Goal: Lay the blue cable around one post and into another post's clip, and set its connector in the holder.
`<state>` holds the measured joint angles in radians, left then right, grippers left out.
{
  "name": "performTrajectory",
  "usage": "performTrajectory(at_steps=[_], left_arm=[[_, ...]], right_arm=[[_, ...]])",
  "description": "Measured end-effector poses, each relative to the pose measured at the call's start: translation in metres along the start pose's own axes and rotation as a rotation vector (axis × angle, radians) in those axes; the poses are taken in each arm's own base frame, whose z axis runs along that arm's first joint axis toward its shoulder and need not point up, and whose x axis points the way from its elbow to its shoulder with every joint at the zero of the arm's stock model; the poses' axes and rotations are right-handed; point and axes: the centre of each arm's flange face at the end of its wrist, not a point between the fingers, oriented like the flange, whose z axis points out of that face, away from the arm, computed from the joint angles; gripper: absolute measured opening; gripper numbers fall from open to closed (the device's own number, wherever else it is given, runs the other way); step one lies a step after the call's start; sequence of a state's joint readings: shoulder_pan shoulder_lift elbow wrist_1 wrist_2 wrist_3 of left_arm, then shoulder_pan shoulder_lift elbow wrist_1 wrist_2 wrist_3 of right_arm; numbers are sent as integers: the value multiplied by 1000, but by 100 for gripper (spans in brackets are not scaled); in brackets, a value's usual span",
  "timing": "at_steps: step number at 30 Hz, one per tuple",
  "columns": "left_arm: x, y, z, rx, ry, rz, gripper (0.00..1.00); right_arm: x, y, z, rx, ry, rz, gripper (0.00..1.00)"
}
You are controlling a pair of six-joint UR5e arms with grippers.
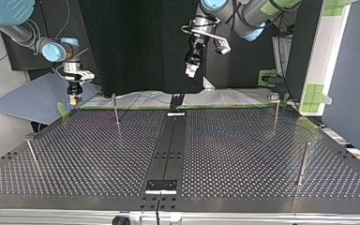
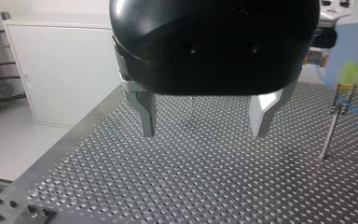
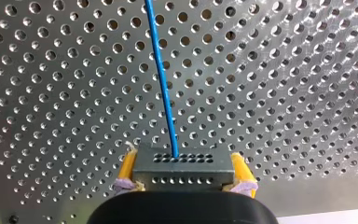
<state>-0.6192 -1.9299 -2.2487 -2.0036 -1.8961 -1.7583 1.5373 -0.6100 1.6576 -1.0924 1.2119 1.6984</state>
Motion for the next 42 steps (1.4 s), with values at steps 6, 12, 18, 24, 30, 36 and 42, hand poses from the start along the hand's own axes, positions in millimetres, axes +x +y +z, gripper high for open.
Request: performTrajectory(at_steps=[6, 12, 18, 24, 30, 36, 42], left_arm=[[11, 9, -21, -10, 45, 19, 100], [20, 19, -43, -19, 88, 37, 100], [27, 27, -64, -26, 129, 51, 100], [35, 38, -90, -35, 177, 68, 100], [41, 48, -116, -43, 222, 82, 100], [43, 51, -123, -45, 235, 86, 100], [43, 50, -123, -44, 231, 83, 100]], right_arm=[[0, 0, 0, -1, 0, 0, 21], [1, 4, 0, -19, 2, 0, 21], [2, 10, -1, -45, 6, -2, 21], [4, 17, -1, -69, 12, -8, 21], [6, 21, -1, -77, 14, -18, 21], [12, 22, 1, -82, 16, -25, 21], [41, 21, 7, -85, 32, -33, 21]])
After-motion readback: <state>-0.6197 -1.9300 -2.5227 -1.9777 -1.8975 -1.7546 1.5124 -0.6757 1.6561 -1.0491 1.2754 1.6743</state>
